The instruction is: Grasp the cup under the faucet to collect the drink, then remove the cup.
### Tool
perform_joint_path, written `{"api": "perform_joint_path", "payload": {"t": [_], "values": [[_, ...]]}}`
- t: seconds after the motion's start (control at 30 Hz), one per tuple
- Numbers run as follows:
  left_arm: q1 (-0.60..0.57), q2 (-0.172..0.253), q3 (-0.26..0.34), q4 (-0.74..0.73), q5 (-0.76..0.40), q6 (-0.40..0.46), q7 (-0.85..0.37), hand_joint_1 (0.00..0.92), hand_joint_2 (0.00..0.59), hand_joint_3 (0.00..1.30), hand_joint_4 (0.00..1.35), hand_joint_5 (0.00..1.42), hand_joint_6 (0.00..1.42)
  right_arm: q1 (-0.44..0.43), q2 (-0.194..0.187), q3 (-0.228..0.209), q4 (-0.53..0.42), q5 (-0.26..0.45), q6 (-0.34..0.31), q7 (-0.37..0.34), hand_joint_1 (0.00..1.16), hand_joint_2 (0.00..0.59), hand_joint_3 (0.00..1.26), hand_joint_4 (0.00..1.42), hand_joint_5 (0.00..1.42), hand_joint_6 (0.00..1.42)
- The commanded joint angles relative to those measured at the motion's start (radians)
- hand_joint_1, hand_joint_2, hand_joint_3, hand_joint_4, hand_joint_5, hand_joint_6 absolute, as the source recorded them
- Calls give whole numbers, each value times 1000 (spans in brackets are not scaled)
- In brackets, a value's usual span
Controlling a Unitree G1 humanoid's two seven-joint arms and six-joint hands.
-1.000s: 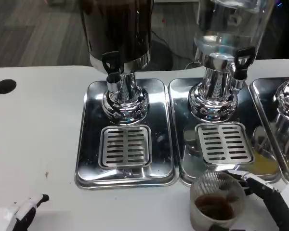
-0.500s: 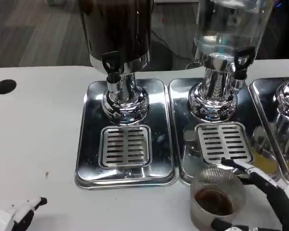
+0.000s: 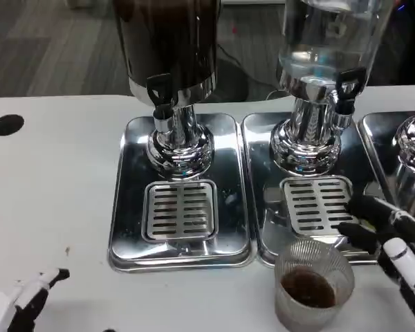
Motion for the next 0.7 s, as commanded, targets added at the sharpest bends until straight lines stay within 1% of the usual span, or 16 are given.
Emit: {"api": "perform_joint_path", "payload": {"t": [0.03,0.07,0.1,0.13,0.17,0.2,0.23,0.3,0.33,0.37,0.47,0.53,0.6,0.7], "values": [[-30,-15,19,13,-28,-33,71,0,110,163,60,126,362,-29,-20,-105,-38,-209,-60,-63,477,463,289,132,105,1],[-38,-18,19,13,-22,-42,90,0,114,163,62,126,355,-38,-39,-130,-49,-344,-98,-108,474,483,286,109,75,0],[-44,-20,19,13,-18,-48,104,0,115,163,61,125,353,-47,-57,-147,-57,-465,-121,-149,475,500,272,78,48,0],[-50,-22,18,14,-12,-52,116,0,121,163,49,119,350,-57,-69,-157,-60,-568,-134,-189,474,518,252,54,24,0],[-56,-25,16,15,-5,-54,126,0,127,156,37,109,340,-67,-78,-163,-59,-661,-138,-229,474,527,238,38,7,0],[-63,-29,14,15,6,-61,142,0,128,155,34,107,336,-78,-80,-167,-50,-737,-133,-269,469,540,226,25,1,0],[-67,-32,12,14,18,-67,158,0,128,154,25,95,328,-85,-79,-169,-42,-785,-131,-297,464,546,213,14,0,0],[-69,-39,9,12,42,-73,179,0,130,143,13,81,323,-99,-73,-175,-21,-848,-124,-341,454,568,187,12,0,0],[-71,-46,4,8,68,-71,187,0,123,137,4,72,314,-103,-70,-177,-13,-865,-123,-355,452,570,182,12,0,0],[-72,-52,0,5,89,-69,193,0,122,133,1,69,311,-110,-70,-178,-3,-885,-104,-367,452,581,166,5,0,0],[-90,-61,-16,11,129,-59,192,0,123,112,0,56,306,-125,-74,-178,21,-948,-72,-402,452,586,158,3,0,0],[-115,-62,-28,28,147,-49,184,0,124,102,0,51,292,-135,-77,-169,45,-989,-57,-420,450,586,143,0,0,0],[-139,-61,-38,45,158,-40,181,0,124,102,0,51,288,-142,-78,-161,63,-1012,-51,-431,449,586,141,0,0,0],[-170,-59,-52,71,166,-22,178,0,124,101,0,51,284,-146,-76,-152,78,-1022,-49,-436,449,586,140,0,0,0]]}}
